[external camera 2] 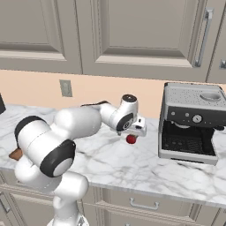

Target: Place the avocado, onion, tomato, and bell pepper on the cutting board.

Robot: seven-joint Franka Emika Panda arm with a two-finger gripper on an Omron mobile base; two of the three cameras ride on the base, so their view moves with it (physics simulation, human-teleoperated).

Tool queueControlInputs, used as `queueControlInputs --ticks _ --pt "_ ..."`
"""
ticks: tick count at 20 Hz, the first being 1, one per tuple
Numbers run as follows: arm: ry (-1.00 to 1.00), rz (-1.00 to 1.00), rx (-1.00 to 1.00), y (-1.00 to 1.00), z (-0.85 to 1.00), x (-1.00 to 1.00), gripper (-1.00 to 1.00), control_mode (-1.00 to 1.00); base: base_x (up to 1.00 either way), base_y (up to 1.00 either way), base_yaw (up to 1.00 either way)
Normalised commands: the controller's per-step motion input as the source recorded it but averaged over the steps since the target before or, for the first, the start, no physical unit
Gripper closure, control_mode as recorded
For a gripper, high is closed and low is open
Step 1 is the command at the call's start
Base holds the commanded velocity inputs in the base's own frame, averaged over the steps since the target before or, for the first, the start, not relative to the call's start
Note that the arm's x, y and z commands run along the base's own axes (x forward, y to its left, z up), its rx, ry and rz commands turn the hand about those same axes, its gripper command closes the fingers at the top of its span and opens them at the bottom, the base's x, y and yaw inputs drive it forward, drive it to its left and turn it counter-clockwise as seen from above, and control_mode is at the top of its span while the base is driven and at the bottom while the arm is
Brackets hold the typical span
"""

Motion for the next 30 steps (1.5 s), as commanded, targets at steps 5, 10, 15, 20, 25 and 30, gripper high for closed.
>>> queueControlInputs --ticks 5,10,15,20,25,30 --pt "-0.1 0.02 0.0 -0.01 -0.29 0.22 -1.0 -1.0 0.0 0.0 0.0" --pt "-0.12 0.02 0.0 0.0 -0.29 0.19 -1.0 -1.0 0.0 0.0 0.0" --pt "-0.08 0.01 0.0 0.0 -0.24 0.24 -1.0 -1.0 0.0 0.0 0.0" --pt "-0.05 0.0 0.0 0.0 -0.19 0.31 -1.0 -1.0 0.0 0.0 0.0" --pt "-0.03 0.0 0.0 -0.02 -0.14 0.28 -1.0 -1.0 0.0 0.0 0.0" --pt "0.0 0.0 0.0 -0.13 -0.1 0.04 -1.0 -1.0 0.0 0.0 0.0"
